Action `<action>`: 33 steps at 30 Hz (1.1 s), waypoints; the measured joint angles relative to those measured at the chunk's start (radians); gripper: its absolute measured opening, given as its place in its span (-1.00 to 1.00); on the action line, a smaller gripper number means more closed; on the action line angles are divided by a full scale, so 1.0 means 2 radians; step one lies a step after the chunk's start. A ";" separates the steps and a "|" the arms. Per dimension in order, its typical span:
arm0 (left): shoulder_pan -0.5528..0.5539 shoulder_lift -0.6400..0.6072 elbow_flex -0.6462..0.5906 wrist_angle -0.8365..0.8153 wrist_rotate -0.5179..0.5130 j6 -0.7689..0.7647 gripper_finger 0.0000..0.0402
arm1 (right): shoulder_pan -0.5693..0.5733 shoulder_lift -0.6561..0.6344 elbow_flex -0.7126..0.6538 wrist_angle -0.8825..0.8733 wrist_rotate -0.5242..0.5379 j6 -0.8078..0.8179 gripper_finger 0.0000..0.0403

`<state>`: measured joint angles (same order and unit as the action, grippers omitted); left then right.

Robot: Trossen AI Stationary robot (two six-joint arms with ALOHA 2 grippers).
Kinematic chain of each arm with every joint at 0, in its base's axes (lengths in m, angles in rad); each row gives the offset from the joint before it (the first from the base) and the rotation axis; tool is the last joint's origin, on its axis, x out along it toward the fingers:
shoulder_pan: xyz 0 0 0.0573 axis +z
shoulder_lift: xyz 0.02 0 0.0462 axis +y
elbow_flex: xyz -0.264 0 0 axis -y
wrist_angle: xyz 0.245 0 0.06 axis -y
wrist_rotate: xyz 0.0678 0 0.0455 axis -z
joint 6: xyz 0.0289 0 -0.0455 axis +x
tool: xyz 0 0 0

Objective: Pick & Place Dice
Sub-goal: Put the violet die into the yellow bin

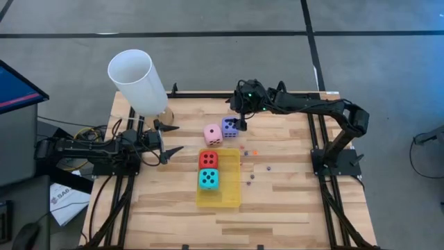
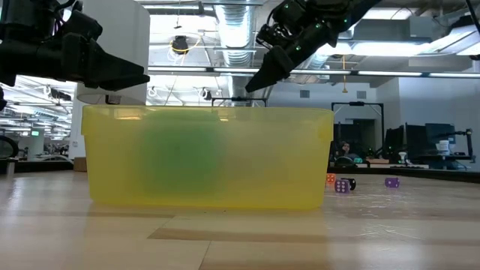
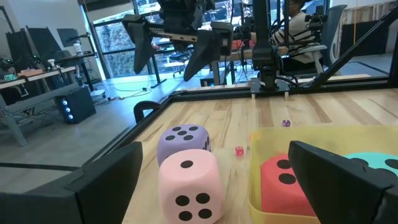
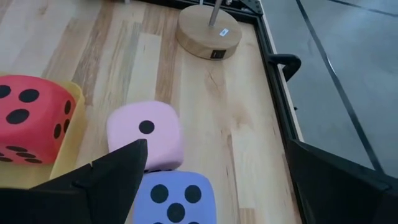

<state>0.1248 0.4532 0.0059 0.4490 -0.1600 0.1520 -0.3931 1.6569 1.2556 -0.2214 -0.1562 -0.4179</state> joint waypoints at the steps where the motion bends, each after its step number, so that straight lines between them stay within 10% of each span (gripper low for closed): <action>1: 0.000 0.000 0.000 0.000 0.000 0.000 0.95 | 0.000 0.000 0.000 0.000 0.000 0.000 0.90; 33: 0.000 0.000 0.000 0.000 0.000 0.000 0.95 | 0.003 0.000 0.000 0.010 0.000 0.013 0.90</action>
<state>0.1249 0.4531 0.0059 0.4488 -0.1600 0.1516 -0.3867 1.6573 1.2556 -0.2016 -0.1568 -0.3916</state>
